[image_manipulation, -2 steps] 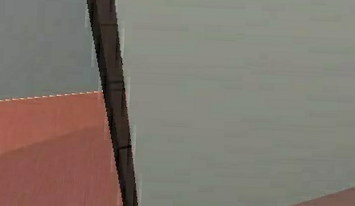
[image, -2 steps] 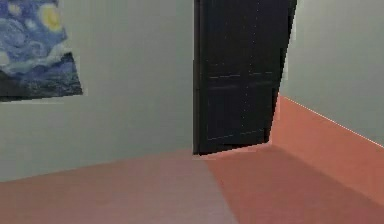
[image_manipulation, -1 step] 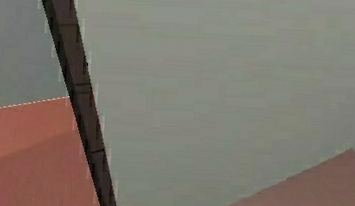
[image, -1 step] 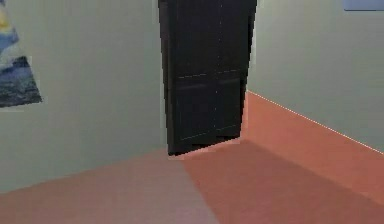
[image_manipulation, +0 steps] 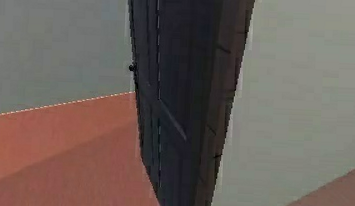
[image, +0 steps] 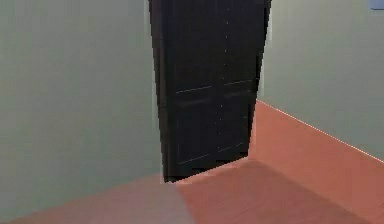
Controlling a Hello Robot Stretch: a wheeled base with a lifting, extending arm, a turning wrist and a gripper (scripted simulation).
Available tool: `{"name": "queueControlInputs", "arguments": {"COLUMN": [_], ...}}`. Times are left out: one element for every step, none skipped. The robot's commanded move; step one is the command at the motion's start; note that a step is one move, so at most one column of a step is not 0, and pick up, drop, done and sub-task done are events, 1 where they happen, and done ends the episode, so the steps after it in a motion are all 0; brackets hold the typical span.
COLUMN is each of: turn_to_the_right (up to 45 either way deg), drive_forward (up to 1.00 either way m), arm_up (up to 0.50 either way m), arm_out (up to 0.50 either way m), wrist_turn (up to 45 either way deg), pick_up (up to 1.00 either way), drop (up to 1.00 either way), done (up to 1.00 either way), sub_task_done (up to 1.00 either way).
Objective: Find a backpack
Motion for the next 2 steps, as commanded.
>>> {"name": "queueControlInputs", "arguments": {"turn_to_the_right": [18.0,0.0], "drive_forward": [0.00,0.20], "arm_up": [0.00,0.00], "arm_out": [0.00,0.00], "wrist_turn": [0.0,0.0], "pick_up": [0.00,0.00], "drop": [0.00,0.00], "done": [0.00,0.00], "sub_task_done": [0.00,0.00]}}
